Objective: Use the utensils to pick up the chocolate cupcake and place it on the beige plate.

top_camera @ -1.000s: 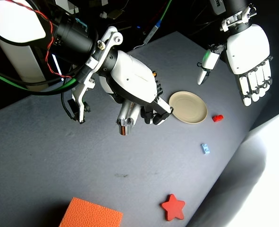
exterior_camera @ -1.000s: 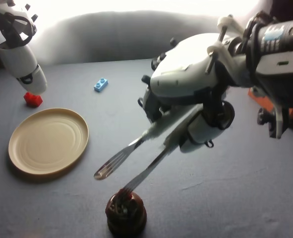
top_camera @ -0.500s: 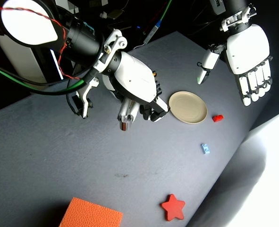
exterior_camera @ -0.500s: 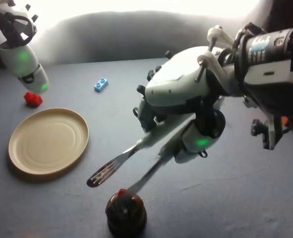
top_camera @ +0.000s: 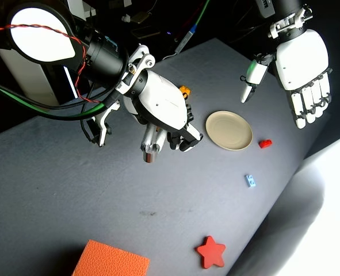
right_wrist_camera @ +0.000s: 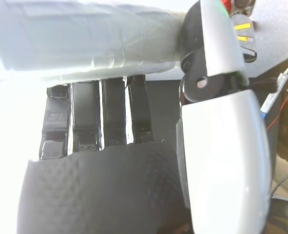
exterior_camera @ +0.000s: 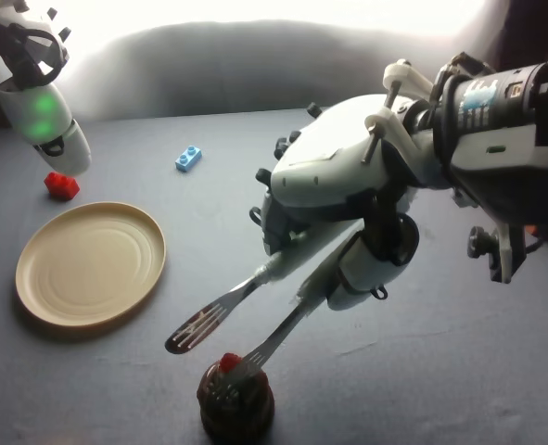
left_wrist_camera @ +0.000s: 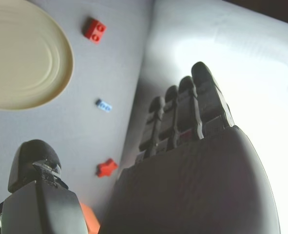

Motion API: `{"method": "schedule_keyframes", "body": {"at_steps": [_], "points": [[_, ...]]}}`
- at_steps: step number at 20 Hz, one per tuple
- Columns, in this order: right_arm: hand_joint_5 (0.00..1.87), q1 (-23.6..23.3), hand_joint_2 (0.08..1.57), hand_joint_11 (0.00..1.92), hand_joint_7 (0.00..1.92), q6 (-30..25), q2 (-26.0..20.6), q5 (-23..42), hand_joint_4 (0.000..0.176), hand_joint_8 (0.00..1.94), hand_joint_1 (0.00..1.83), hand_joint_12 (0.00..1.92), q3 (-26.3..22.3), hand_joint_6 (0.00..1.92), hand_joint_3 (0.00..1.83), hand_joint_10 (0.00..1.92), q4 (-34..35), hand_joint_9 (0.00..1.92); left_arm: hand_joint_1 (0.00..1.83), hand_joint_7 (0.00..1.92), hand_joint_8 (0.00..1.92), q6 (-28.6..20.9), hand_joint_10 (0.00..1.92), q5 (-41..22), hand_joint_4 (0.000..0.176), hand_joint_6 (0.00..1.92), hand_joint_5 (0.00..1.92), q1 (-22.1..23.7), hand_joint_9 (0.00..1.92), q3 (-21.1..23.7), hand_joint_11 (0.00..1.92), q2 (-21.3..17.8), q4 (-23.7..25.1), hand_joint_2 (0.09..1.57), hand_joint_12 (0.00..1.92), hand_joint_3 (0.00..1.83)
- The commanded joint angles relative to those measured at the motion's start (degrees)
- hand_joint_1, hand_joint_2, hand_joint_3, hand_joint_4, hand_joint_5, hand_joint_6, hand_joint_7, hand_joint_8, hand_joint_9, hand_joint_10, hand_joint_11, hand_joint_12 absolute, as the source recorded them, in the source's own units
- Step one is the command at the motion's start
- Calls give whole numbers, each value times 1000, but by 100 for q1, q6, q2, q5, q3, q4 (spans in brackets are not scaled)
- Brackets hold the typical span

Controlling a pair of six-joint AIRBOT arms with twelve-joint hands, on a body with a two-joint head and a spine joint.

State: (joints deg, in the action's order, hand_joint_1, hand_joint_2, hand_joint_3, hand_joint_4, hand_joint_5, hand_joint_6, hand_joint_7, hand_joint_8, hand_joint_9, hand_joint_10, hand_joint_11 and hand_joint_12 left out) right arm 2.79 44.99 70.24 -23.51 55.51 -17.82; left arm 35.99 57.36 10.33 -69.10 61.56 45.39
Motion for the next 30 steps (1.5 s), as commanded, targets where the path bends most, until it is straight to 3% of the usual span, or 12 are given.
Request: {"method": "schedule_keyframes", "body": {"at_steps": [1,8,10,12,19,26,30], "points": [[855,-41,1126,226,920,-5,-18,534,0,0,1102,1238,-7,43,0,2,-112,865,402,2,0,38,5,-144,0,2,15,58,28,-16,0,-57,391,917,326,1],[869,25,1130,164,882,-10,18,601,0,0,1108,1274,-5,11,0,1,-248,816,397,0,0,57,4,-133,0,2,9,53,11,-16,0,-57,340,918,201,0],[847,20,1132,195,877,-10,19,612,0,2,1103,1278,-5,3,0,2,-249,811,438,8,2,62,5,-123,0,3,33,53,38,-13,0,-57,340,908,262,0],[840,-1,1132,214,870,-10,18,609,0,1,1091,1258,-7,0,0,2,-249,811,436,0,0,65,4,-123,0,0,17,53,6,-15,0,-57,340,912,146,0],[837,-23,1135,205,861,-10,13,585,0,0,1094,1256,-7,0,2,0,-249,795,399,0,0,71,2,-123,0,2,6,51,6,-14,0,-57,340,915,147,2],[823,10,1117,213,859,-10,13,577,0,0,1081,1258,-8,7,0,4,-250,801,393,0,0,71,2,-119,0,0,6,51,28,-11,0,-57,340,916,357,1],[807,46,1092,215,833,-9,17,584,0,0,1066,1235,-9,0,0,0,-268,791,383,0,0,71,1,-119,0,0,0,51,5,-19,0,-56,340,922,234,2]]}}
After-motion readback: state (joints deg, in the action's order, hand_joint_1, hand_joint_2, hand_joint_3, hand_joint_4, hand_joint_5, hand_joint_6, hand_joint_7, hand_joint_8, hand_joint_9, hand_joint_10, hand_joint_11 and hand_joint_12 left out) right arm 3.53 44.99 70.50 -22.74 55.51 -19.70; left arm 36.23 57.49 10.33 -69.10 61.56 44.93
